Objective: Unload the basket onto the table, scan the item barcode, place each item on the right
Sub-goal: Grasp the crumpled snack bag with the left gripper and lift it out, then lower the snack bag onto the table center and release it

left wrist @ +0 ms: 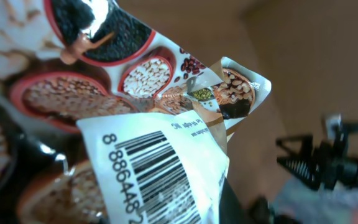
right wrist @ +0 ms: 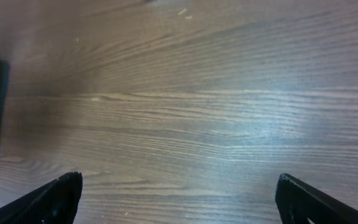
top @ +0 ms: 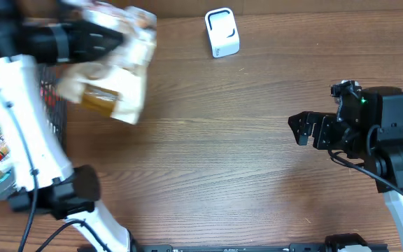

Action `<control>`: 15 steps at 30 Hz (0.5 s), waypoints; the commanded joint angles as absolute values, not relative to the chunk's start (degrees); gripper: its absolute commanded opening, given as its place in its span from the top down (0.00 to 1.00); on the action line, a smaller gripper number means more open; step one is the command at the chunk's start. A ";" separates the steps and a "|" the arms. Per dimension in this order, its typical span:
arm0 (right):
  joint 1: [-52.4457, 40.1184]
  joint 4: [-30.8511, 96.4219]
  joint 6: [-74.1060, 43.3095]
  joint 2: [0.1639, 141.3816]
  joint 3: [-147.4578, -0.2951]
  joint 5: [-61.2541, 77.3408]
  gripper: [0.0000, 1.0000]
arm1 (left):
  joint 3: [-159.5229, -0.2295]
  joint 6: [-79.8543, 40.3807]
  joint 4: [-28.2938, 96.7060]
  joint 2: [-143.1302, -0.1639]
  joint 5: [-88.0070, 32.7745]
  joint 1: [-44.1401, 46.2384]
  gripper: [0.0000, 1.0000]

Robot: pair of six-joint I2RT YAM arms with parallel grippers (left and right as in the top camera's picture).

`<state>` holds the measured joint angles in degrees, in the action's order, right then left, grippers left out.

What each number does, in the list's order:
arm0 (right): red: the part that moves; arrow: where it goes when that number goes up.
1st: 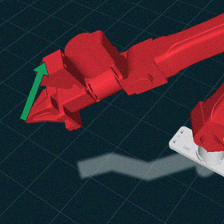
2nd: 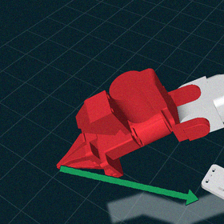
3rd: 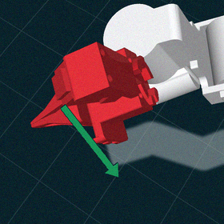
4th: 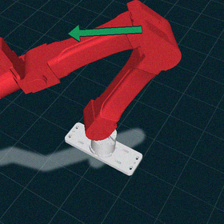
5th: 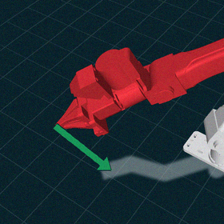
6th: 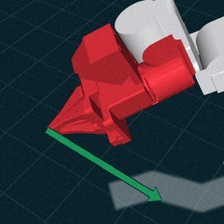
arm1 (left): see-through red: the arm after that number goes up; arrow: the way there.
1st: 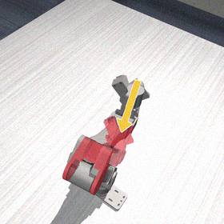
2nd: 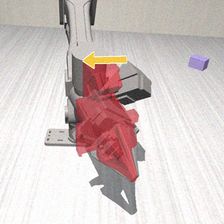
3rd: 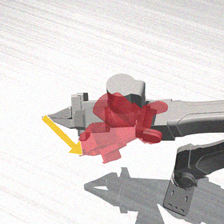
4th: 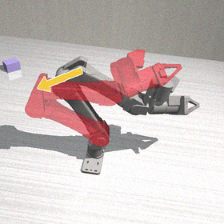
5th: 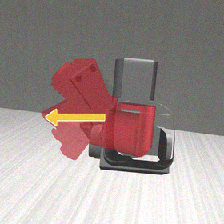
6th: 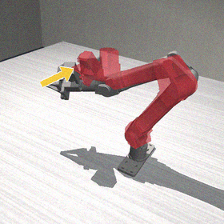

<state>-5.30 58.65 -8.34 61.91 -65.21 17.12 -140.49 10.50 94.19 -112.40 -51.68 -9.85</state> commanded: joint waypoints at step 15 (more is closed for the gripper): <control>-5.52 58.06 -7.38 69.89 -66.72 16.80 0.00 | -81.45 -14.48 39.13 -112.22 -44.25 20.75 0.96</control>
<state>-5.30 58.48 -8.29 70.15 -65.23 17.12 -86.85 -5.85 43.51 -112.64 -45.36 19.66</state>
